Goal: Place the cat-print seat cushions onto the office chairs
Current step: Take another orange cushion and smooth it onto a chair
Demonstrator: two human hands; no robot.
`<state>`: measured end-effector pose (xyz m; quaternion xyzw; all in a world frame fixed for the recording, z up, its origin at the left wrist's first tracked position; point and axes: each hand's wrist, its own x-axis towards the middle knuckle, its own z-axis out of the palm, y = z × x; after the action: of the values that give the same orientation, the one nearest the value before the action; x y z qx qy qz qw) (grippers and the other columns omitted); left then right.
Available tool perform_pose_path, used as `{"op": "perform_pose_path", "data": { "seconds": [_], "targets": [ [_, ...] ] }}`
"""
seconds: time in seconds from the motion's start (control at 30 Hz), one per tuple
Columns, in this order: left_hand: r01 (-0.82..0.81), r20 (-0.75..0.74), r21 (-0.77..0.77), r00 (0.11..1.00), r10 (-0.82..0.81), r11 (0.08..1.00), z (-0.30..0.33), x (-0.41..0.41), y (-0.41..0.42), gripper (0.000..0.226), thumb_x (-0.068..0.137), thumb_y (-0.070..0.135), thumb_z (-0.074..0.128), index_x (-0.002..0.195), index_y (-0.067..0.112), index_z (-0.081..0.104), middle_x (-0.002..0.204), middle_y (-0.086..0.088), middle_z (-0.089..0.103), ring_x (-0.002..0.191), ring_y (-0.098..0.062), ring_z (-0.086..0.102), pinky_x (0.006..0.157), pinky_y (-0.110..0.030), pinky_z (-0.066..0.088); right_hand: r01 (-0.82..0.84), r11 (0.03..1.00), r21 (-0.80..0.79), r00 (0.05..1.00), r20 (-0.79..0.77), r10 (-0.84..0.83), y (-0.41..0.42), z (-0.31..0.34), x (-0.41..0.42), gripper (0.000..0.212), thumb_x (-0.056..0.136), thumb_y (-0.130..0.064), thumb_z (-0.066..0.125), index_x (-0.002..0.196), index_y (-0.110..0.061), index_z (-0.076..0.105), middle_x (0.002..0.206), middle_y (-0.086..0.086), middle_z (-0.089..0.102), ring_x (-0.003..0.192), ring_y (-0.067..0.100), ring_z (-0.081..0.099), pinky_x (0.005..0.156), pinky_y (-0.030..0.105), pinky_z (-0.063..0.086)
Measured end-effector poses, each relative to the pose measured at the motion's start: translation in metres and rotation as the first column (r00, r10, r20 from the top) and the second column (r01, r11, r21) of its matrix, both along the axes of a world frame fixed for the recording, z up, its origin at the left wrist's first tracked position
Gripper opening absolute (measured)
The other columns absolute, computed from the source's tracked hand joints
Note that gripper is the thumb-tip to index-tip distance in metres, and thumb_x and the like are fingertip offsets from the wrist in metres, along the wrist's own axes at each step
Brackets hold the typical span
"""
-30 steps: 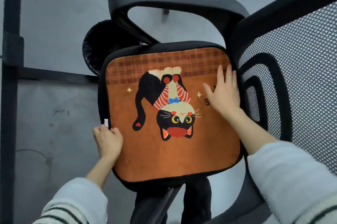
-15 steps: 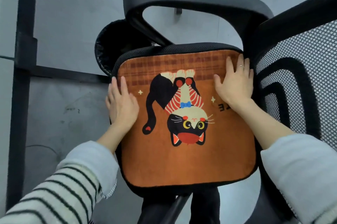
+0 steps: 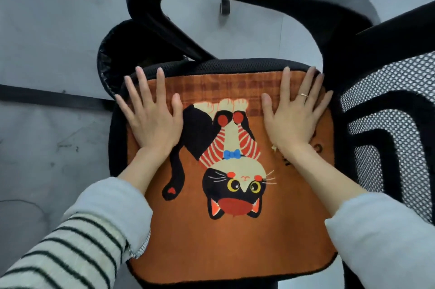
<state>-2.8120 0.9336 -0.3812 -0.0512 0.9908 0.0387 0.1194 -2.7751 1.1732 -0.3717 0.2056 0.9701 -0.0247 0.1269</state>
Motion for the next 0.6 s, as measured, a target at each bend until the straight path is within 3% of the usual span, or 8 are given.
{"op": "perform_pose_path", "data": {
  "seconds": [0.1, 0.2, 0.27, 0.43, 0.6],
  "targets": [
    [0.041, 0.017, 0.075, 0.999, -0.042, 0.996, 0.014, 0.012, 0.015, 0.056, 0.097, 0.042, 0.019, 0.150, 0.033, 0.004, 0.159, -0.006, -0.006, 0.145, -0.035, -0.009, 0.109, -0.068, -0.004, -0.032, 0.997, -0.077, 0.999, 0.009, 0.033, -0.003, 0.013, 0.001, 0.065, 0.093, -0.057, 0.013, 0.151, -0.029, 0.003, 0.158, 0.017, -0.008, 0.146, 0.034, -0.009, 0.113, 0.063, -0.005],
    [0.240, -0.032, 0.151, 0.971, -0.237, 0.959, 0.022, 0.027, 0.049, 0.052, 0.098, 0.042, 0.020, 0.148, 0.037, 0.009, 0.160, -0.002, -0.001, 0.145, -0.034, -0.008, 0.107, -0.070, -0.007, -0.273, 0.954, -0.125, 0.960, -0.095, 0.262, -0.019, 0.018, 0.007, 0.057, 0.096, -0.049, 0.020, 0.150, -0.031, 0.013, 0.160, 0.009, 0.000, 0.147, 0.029, -0.003, 0.111, 0.064, -0.005],
    [0.291, -0.058, 0.149, 0.957, -0.285, 0.945, 0.018, 0.027, 0.067, 0.050, 0.098, 0.042, 0.022, 0.148, 0.039, 0.011, 0.160, -0.001, 0.004, 0.146, -0.033, -0.005, 0.106, -0.073, -0.001, -0.375, 0.922, -0.094, 0.924, -0.117, 0.363, -0.026, 0.009, 0.010, 0.054, 0.098, -0.045, 0.025, 0.149, -0.031, 0.019, 0.160, 0.007, 0.007, 0.147, 0.029, 0.003, 0.111, 0.065, -0.001],
    [0.285, -0.116, 0.034, 0.953, -0.279, 0.958, -0.004, 0.029, 0.076, 0.049, 0.099, 0.040, 0.025, 0.147, 0.039, 0.019, 0.158, -0.003, 0.014, 0.145, -0.036, 0.009, 0.103, -0.074, 0.007, -0.395, 0.919, -0.001, 0.914, -0.103, 0.393, -0.025, -0.010, 0.011, 0.054, 0.098, -0.050, 0.023, 0.149, -0.034, 0.020, 0.159, 0.008, 0.011, 0.147, 0.031, 0.008, 0.111, 0.065, 0.000],
    [0.304, -0.022, 0.072, 0.953, -0.303, 0.950, 0.011, 0.028, 0.072, 0.051, 0.098, 0.042, 0.023, 0.148, 0.040, 0.013, 0.160, -0.003, 0.007, 0.146, -0.034, 0.002, 0.104, -0.074, 0.004, -0.402, 0.913, -0.061, 0.915, -0.049, 0.400, -0.025, 0.003, 0.013, 0.055, 0.097, -0.052, 0.023, 0.149, -0.033, 0.017, 0.160, 0.007, 0.008, 0.147, 0.029, 0.004, 0.112, 0.065, 0.001]
  ]
}}
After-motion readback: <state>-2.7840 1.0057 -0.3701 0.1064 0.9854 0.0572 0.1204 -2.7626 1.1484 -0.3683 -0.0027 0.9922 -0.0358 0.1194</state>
